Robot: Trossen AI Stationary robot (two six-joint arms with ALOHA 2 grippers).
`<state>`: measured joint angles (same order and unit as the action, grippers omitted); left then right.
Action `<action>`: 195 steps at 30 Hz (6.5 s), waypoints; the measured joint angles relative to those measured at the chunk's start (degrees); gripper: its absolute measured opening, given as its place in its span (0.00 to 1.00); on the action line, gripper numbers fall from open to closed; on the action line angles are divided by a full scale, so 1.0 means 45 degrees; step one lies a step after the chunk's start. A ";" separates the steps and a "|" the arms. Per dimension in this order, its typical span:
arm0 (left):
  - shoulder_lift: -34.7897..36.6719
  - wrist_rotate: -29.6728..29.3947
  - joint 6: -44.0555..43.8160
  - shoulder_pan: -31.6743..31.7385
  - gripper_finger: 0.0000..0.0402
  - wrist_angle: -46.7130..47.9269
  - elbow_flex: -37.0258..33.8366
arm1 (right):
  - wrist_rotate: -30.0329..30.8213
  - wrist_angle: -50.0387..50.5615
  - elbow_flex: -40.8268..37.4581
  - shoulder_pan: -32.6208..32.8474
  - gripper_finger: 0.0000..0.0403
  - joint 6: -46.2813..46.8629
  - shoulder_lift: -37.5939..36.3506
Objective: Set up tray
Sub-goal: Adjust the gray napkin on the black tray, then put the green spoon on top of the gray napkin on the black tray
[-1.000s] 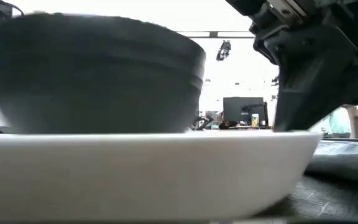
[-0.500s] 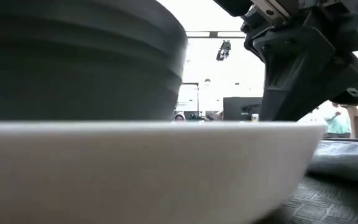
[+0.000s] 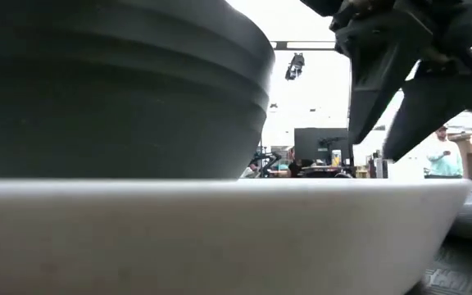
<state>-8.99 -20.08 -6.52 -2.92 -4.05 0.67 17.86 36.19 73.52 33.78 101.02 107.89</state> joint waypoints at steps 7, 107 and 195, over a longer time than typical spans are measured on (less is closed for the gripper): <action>0.0005 0.0000 0.0000 0.0005 0.00 -0.0003 0.0010 | -0.0384 0.3144 -0.0191 0.0019 0.51 -0.0254 -0.1455; 0.0000 0.0003 -0.0008 0.0000 0.00 0.0000 0.0024 | -0.0186 0.1999 0.3612 0.2540 0.54 -1.2744 0.1562; 0.0005 -0.0002 -0.0296 0.0002 0.00 0.0000 0.0024 | -0.4786 0.1194 -0.5053 0.3551 0.13 0.1889 -0.2709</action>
<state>-8.97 -20.09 -7.86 -2.91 -4.05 0.78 -3.68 41.56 50.78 49.76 109.51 95.70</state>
